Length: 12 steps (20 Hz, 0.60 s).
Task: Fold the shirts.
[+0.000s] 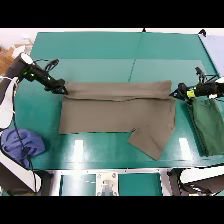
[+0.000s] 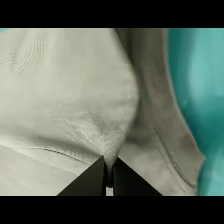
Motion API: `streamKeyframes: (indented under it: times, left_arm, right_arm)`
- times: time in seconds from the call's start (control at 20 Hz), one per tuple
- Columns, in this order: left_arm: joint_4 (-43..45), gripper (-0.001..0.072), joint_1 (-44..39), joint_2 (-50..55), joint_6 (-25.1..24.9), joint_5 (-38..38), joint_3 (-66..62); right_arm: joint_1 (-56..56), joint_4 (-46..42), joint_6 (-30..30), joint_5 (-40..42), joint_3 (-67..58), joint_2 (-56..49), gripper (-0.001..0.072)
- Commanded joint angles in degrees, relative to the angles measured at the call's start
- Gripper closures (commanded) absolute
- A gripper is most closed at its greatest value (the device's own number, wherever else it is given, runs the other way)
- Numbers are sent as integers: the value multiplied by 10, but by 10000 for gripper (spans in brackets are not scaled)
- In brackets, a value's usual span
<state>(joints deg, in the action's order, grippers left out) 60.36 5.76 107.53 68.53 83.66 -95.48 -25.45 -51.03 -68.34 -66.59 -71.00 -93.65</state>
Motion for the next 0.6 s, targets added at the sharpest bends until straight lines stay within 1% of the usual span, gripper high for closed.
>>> streamKeyframes:
  times: [0.0,0.1,0.15,0.2,0.25,0.3,0.4,0.5,0.55]
  left_arm:
    - [25,683,-7,1,7,-15,24]
    - [23,683,-7,0,17,-21,23]
    - [22,683,-7,0,20,-18,23]
    - [22,681,-7,0,32,-9,23]
    - [23,477,-7,0,42,12,22]
    - [32,273,-5,0,61,42,16]
    - [71,282,2,-1,108,114,6]
    - [114,282,14,-2,152,186,7]
    - [116,282,20,-16,167,193,19]
  right_arm:
    - [2,-16,0,30,37,2,691]
    - [5,-15,-1,32,36,2,690]
    - [9,-15,-2,31,36,2,661]
    - [11,-15,-9,31,35,2,539]
    - [10,-16,-17,21,28,2,452]
    - [8,-16,-23,-3,15,2,436]
    - [-4,-17,-50,-64,-17,11,436]
    - [-23,-31,-74,-104,-21,45,436]
    - [-33,-45,-83,-118,-11,67,436]
